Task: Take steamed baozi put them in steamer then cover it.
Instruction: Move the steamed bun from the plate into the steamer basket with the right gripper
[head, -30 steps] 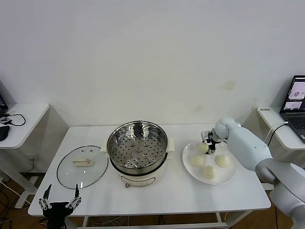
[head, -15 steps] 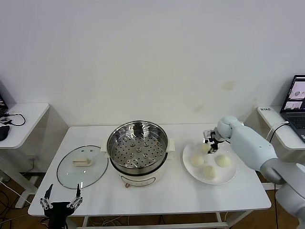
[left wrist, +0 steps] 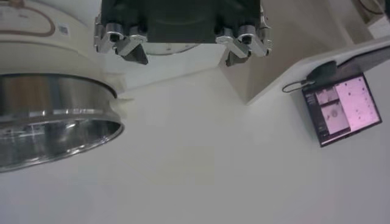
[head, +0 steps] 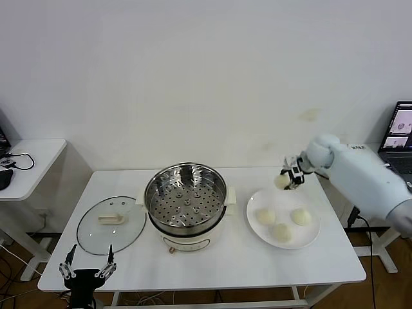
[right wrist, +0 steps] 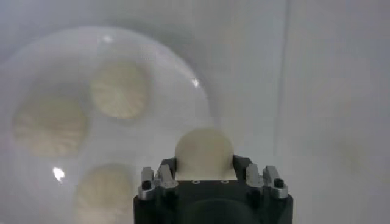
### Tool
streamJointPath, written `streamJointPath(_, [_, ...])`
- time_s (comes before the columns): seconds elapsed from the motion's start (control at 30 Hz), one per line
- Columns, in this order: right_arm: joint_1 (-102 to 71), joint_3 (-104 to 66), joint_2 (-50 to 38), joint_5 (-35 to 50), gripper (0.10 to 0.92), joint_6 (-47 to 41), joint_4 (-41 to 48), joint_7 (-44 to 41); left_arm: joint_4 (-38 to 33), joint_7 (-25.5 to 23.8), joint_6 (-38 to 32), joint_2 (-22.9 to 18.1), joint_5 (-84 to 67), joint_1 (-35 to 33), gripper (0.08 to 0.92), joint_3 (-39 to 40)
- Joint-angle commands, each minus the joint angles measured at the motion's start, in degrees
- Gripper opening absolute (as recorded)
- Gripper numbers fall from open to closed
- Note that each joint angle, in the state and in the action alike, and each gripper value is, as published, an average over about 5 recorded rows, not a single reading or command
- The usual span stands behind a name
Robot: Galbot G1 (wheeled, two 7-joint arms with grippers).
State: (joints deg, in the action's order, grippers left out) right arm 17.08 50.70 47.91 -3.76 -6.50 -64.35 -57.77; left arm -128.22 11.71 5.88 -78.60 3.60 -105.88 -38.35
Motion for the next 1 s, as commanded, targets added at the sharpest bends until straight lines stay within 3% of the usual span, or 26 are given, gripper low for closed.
streamJointPath(0.03, [16.9, 12.8, -0.2, 13.2, 0.585, -1.4, -8.7, 0.2, 0.0, 0.0, 0.1, 0.1, -0.1, 0.2, 0.823, 0.1])
streamJointPath(0.5, [21.7, 21.3, 17.3, 21.9, 0.587, 1.4, -11.1, 4.3, 0.7, -0.2, 0.2, 1.6, -1.5, 0.9, 0.823, -1.4])
streamJointPath(0.73, [18.8, 23.2, 26.0, 15.1, 0.587, 7.8, -6.6, 6.6, 1.0, -0.1, 0.1, 1.7, -2.3, 0.0, 0.823, -2.7])
streamJointPath(1.0, [12.9, 23.7, 33.3, 2.8, 0.587, 16.9, 4.5, 9.8, 0.4, 0.0, 0.1, 1.0, -2.5, -0.5, 0.823, -3.5])
